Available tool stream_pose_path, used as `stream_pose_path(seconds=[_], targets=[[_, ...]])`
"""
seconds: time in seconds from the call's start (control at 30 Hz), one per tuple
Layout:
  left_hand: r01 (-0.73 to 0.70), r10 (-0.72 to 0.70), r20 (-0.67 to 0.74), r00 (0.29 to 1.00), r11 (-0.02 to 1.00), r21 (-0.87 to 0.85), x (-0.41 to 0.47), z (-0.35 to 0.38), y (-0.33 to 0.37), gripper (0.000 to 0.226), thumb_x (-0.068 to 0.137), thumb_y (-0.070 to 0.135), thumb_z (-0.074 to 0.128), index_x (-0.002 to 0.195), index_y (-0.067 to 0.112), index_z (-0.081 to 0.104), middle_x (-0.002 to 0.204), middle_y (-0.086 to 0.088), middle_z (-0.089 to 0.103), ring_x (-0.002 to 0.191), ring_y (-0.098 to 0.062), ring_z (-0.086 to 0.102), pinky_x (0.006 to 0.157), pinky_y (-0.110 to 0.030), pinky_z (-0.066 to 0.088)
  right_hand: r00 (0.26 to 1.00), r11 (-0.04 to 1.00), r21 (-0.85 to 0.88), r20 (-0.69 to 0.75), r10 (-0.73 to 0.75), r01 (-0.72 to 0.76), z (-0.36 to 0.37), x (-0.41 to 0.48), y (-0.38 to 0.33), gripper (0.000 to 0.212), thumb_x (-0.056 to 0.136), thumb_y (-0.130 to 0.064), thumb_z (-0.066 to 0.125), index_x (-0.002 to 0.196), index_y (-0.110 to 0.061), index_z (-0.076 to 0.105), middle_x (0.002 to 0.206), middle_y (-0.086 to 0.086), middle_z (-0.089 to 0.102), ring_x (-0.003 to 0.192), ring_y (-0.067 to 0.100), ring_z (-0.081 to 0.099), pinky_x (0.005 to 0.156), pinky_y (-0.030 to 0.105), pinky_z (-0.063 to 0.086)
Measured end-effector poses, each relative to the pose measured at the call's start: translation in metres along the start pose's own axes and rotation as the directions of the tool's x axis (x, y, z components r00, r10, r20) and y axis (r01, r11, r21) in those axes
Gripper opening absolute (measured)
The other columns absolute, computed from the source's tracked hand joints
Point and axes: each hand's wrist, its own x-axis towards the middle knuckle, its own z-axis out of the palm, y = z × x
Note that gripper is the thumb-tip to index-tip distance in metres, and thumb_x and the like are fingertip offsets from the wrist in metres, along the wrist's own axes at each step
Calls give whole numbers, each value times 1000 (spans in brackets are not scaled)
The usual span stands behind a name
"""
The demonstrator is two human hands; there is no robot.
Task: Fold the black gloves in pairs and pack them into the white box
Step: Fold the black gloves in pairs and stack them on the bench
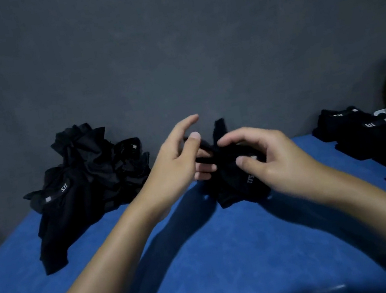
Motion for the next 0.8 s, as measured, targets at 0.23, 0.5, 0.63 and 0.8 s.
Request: stream_pose_path(seconds=[0.23,0.5,0.63,0.8], targets=[[166,-179,-60,982,970,-176,-2,-1,4,46,107,37,34,110,6,67,108,-16,72,81,-29,69,80,-48,58,987,982,185,159,-2,-28,4,-14,-9,16,87,0,60,94,-15,63,112,-10,69,107,-3,61,88,11,43],[60,-80,-50,996,946,-317,-14,-1,2,18,85,23,71,100,13,73,95,-6,72,86,-22,67,72,-38,53,973,956,258,-144,178,-137,-3,-16,4,27,90,-1,61,107,-21,56,111,-1,62,101,7,60,91,26,49],[84,-87,9,996,919,-386,-22,0,-1,32,78,13,70,110,12,70,103,-14,69,93,-24,66,82,-42,53,952,821,505,7,306,-267,-6,-25,0,31,92,-1,59,116,-18,49,101,8,62,75,9,63,68,20,52],[207,-182,100,978,884,-418,-32,1,-3,39,92,-10,46,122,9,62,110,-13,67,93,-24,65,71,-38,57,926,790,489,125,356,-369,-9,-39,0,27,91,4,58,111,-14,54,99,11,63,78,22,59,60,27,52]])
